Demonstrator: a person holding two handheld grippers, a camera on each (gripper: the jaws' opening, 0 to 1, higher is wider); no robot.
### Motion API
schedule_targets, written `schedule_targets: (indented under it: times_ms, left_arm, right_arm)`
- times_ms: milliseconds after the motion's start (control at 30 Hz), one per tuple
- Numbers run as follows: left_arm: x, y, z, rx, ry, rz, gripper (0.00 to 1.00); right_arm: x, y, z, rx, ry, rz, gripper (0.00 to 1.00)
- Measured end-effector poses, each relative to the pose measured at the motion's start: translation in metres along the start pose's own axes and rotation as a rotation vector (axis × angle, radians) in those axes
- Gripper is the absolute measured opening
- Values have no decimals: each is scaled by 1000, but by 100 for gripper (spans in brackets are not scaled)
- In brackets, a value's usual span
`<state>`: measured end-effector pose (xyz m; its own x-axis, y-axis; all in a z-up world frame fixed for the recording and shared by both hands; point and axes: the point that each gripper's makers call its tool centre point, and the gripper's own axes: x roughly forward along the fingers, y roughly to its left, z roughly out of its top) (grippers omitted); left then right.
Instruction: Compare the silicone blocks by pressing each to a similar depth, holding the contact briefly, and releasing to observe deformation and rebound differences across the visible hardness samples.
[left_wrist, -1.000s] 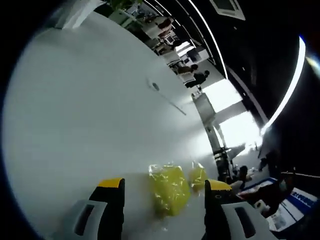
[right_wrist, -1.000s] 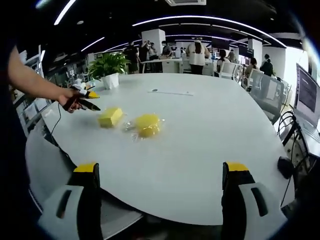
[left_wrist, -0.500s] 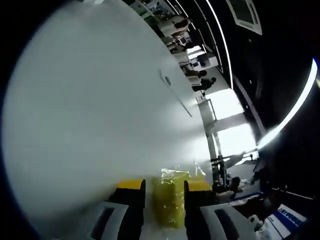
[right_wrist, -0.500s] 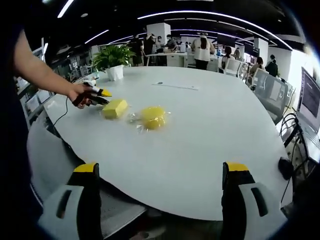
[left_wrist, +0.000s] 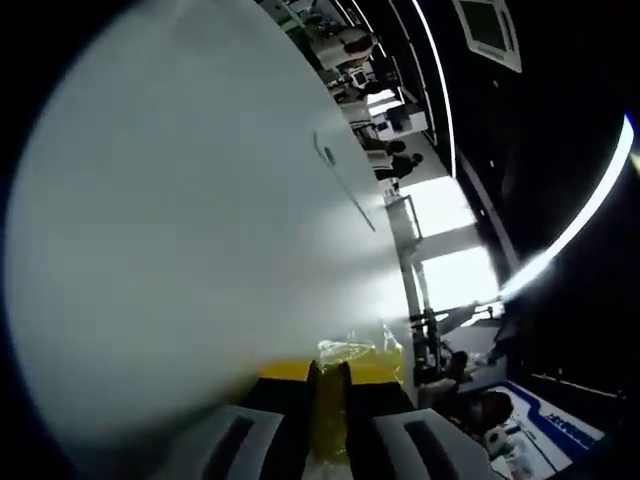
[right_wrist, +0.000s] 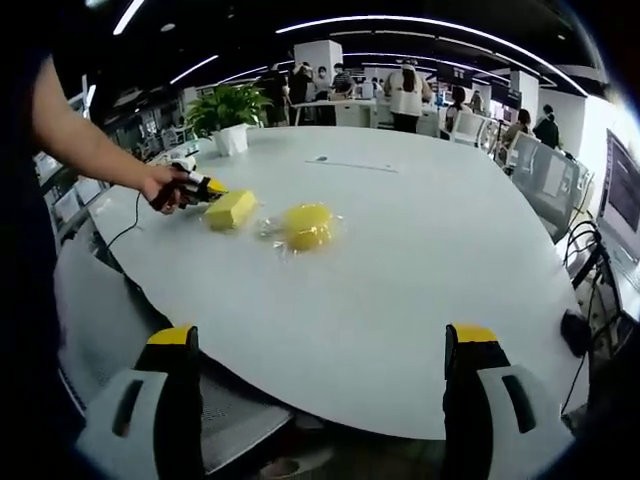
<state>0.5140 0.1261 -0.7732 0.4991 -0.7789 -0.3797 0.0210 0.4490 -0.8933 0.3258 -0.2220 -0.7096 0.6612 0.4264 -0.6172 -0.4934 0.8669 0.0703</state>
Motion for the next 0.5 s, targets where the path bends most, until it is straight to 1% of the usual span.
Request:
schedule_targets:
  times_ms: [233, 300, 333, 400, 467, 500]
  left_arm:
    - [-1, 0, -2, 27, 2, -2, 2]
    - [-3, -1, -3, 43, 11, 2, 0]
    - [-5, -1, -5, 47, 21, 5, 0]
    - [-8, -1, -3, 85, 14, 15, 0]
    - [-9, -1, -2, 69, 15, 21, 0]
    - [-10, -1, -1, 78, 13, 26, 0]
  right_arm:
    - [3, 5, -1, -30, 22, 14, 97]
    - [3, 5, -1, -30, 24, 17, 97]
    - [4, 5, 0, -32, 22, 17, 97]
    - [6, 2, 3, -30, 19, 15, 97]
    - [8, 1, 6, -29, 12, 13, 97]
    - [9, 1, 7, -28, 9, 13, 97]
